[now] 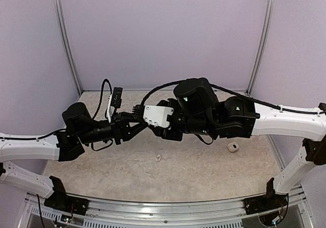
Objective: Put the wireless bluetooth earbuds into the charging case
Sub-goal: Pass from the left arm to the right, then place the charging case with the earbuds at the center of the board.
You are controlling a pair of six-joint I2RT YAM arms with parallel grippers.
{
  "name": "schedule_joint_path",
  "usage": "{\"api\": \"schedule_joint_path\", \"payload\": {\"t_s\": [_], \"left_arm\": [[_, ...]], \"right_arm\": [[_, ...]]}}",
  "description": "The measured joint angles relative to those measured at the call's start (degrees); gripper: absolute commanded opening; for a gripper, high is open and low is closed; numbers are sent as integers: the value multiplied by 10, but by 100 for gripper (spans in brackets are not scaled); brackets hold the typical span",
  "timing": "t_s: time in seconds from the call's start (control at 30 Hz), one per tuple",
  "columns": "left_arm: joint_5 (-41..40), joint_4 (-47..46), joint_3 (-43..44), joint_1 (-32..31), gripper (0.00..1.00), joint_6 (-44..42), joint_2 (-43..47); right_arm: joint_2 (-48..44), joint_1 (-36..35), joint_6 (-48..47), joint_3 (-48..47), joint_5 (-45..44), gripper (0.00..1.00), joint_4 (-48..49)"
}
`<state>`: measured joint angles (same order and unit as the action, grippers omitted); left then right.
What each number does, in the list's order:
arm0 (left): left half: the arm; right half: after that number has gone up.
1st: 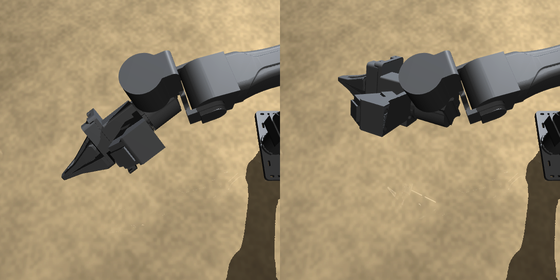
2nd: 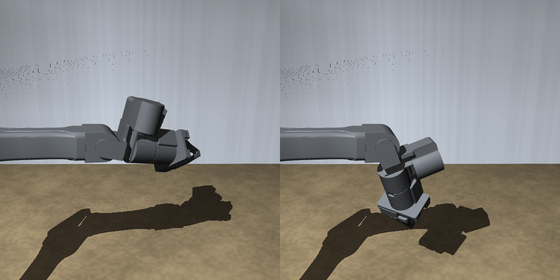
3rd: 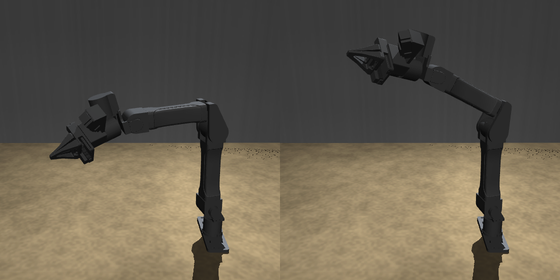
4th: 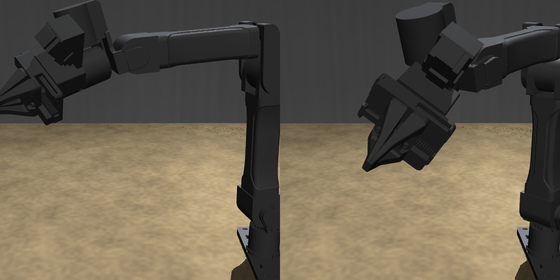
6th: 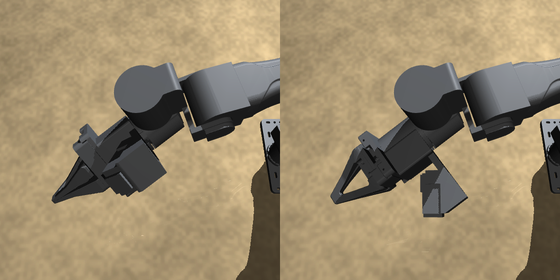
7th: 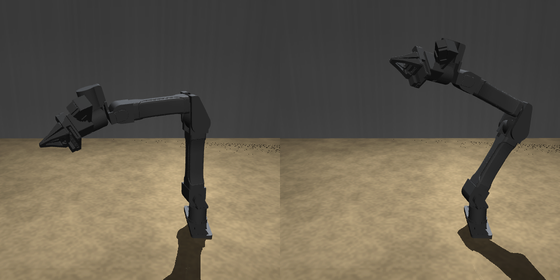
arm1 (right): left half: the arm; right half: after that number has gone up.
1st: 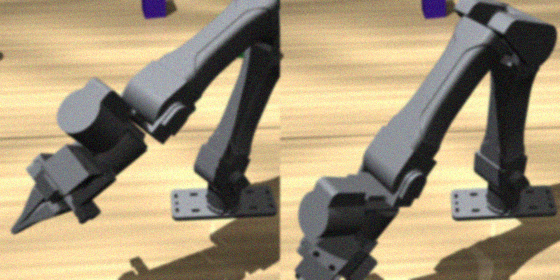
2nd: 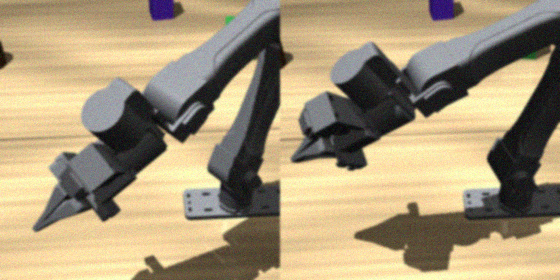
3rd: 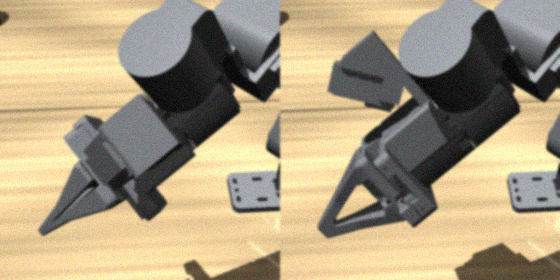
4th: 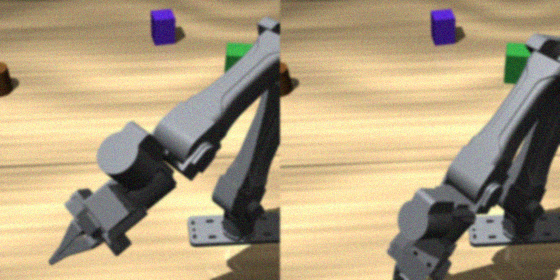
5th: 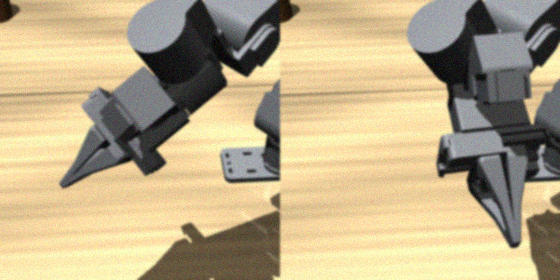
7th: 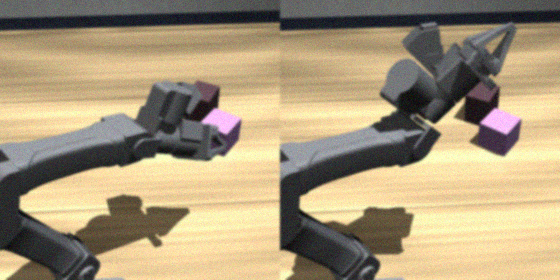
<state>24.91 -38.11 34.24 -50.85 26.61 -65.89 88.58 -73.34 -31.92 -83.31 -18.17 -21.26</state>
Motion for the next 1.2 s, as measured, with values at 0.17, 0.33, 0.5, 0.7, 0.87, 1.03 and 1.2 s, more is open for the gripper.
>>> {"api": "schedule_joint_path", "payload": {"t_s": [0.17, 0.33, 0.5, 0.7, 0.87, 1.03, 1.2], "left_arm": [[-5, 0, 0, 0, 17, 0, 0], [-9, 1, 0, 0, 40, -5, 0], [-19, 7, 0, 11, 66, -11, 17], [-61, 26, -5, 30, 90, -14, 69], [-130, 70, -7, 83, 96, -2, 119], [-181, 135, -7, 179, 99, 35, 143], [-210, 195, -8, 239, 99, 59, 156]], "right_arm": [[1, -1, -1, 0, -2, 42, 0], [1, -1, 4, 3, -3, 37, 4], [1, 8, 26, 19, 9, 35, 8], [-2, 70, 81, 51, 68, 34, 25], [13, 129, 142, 60, 129, 33, 55], [102, 163, 204, 35, 195, 32, 94], [265, 173, 254, -64, 247, 32, 100]]}}
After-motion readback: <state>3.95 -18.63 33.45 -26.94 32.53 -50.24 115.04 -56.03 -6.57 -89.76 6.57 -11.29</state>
